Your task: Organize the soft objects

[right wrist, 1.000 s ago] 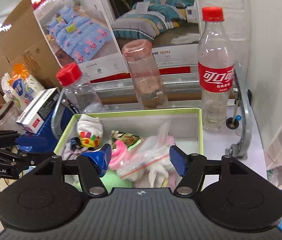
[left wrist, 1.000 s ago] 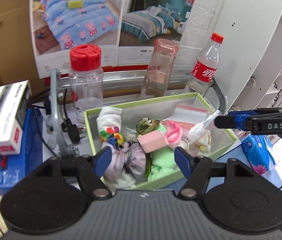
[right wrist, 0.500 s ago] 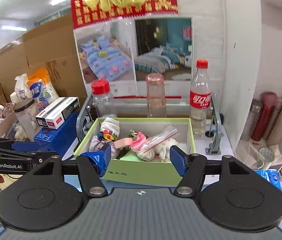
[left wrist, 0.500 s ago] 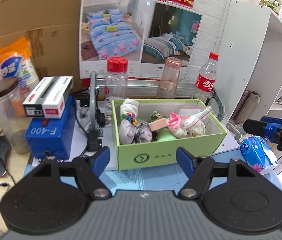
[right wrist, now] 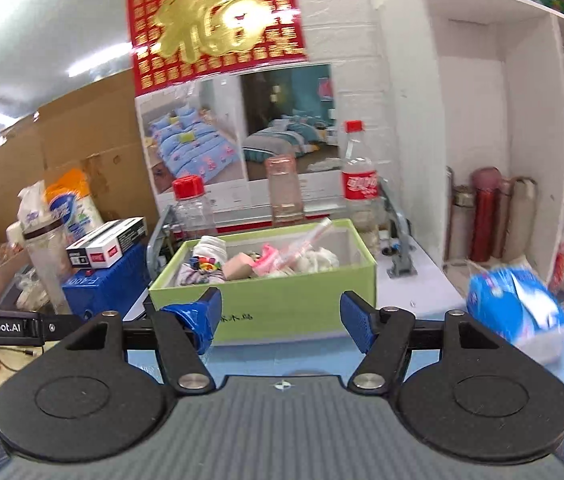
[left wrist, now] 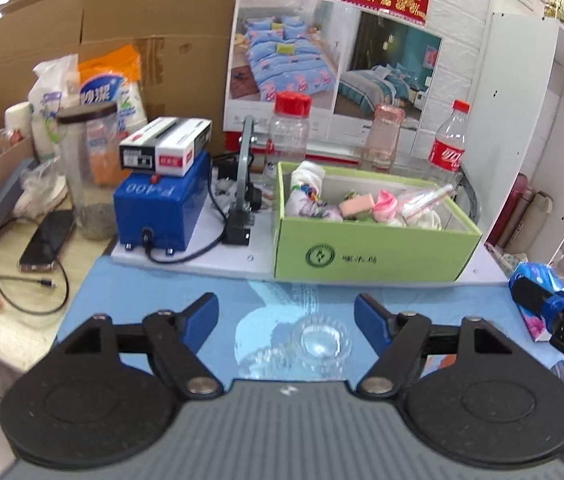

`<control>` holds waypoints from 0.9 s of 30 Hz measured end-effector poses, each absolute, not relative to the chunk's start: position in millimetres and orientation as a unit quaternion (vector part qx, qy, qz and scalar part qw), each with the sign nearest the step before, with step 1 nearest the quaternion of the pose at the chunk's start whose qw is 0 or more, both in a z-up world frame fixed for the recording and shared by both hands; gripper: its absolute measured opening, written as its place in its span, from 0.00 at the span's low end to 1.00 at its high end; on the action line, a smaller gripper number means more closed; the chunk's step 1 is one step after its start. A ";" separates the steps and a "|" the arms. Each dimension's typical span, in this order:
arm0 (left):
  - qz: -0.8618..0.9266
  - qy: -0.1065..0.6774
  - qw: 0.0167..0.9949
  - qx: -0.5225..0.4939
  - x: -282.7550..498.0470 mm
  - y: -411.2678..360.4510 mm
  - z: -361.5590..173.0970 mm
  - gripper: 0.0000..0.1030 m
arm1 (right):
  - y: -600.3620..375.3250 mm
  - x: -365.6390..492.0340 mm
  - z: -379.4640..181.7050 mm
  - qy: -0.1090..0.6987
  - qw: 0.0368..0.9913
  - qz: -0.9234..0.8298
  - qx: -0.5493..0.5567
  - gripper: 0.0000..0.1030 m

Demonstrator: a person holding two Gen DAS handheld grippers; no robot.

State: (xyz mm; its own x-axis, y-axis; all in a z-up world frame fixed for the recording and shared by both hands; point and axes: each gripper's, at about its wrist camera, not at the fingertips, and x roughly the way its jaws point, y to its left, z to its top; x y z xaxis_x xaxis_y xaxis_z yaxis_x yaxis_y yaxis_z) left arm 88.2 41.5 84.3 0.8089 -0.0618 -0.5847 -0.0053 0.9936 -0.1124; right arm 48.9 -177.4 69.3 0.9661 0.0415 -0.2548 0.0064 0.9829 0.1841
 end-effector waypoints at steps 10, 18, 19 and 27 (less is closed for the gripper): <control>-0.007 0.289 0.957 -0.014 42.4 15.9 43.7 0.73 | -176.5 12.8 27.7 0.134 0.987 -0.008 0.089 0.51; -0.013 0.310 0.951 -0.004 34.8 6.4 19.9 0.73 | -183.1 -5.0 8.7 0.140 0.986 -0.019 0.084 0.51; -0.012 0.310 0.951 -0.003 33.9 5.6 19.3 0.73 | -184.1 -7.3 8.0 0.139 0.986 -0.021 0.085 0.51; -0.019 0.296 0.955 0.025 23.0 -5.9 20.8 0.73 | -188.0 -8.1 2.4 0.148 0.985 -0.032 0.086 0.52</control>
State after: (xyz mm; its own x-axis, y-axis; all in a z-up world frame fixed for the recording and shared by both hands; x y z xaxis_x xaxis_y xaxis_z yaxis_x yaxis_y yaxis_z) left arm 23.0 -5.9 20.8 0.8241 -0.0222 -0.5661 0.0513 0.9980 0.0356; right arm -8.1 -188.0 2.4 0.9539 -0.0378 -0.2978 0.0887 0.9832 0.1593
